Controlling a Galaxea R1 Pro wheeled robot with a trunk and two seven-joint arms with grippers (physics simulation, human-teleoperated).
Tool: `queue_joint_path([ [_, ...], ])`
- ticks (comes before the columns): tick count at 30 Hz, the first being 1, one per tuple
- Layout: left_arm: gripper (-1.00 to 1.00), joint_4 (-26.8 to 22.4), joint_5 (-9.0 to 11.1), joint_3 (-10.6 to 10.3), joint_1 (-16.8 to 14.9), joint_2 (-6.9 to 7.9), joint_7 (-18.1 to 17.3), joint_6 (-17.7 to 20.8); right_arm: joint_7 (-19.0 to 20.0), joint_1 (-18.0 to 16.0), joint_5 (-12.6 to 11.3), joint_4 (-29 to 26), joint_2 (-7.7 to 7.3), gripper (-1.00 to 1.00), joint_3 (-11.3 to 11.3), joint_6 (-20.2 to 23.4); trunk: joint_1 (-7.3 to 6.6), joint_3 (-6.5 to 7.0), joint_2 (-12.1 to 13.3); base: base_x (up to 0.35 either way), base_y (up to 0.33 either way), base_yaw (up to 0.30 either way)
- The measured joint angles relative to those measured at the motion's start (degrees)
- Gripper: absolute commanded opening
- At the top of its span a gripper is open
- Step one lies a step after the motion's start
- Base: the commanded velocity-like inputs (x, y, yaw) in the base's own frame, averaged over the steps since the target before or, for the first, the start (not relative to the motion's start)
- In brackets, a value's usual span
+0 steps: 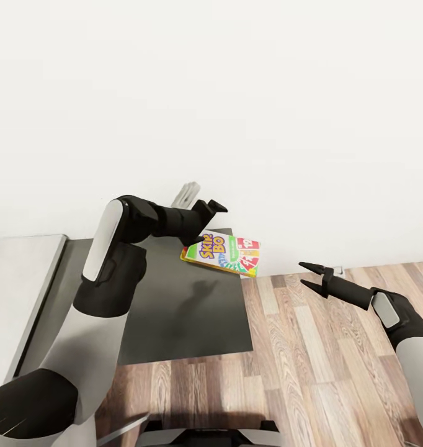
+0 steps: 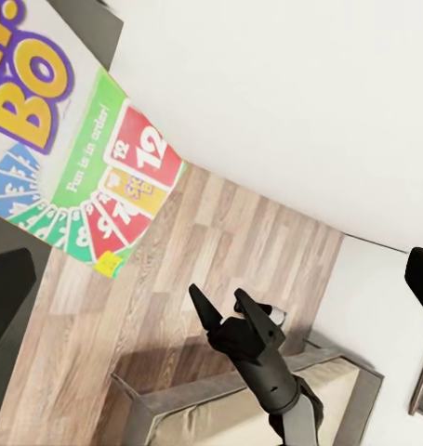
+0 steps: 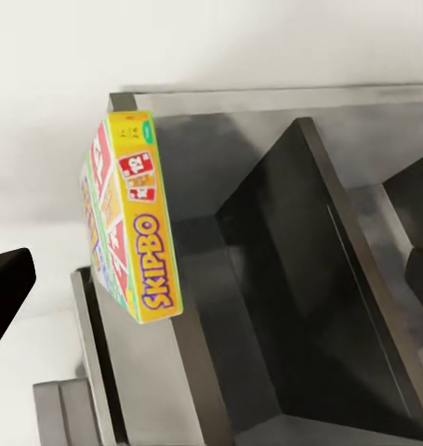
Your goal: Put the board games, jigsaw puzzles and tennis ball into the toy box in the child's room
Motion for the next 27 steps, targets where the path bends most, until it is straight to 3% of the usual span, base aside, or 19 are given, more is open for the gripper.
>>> queue_joint_path([
  [10,1.00,-0.1,0.0,-0.1,0.0,0.05,0.1,-0.1,0.3,0.0,0.0,0.0,-0.20,1.00,0.0,0.0,2.20,-1.80,-4.0,0.000,0.000,0.096],
  [27,1.00,-0.1,0.0,-0.1,0.1,0.09,0.0,-0.1,0.4,0.0,0.0,0.0,-0.29,1.00,0.0,0.0,2.20,-1.80,-4.0,0.000,0.000,0.266],
])
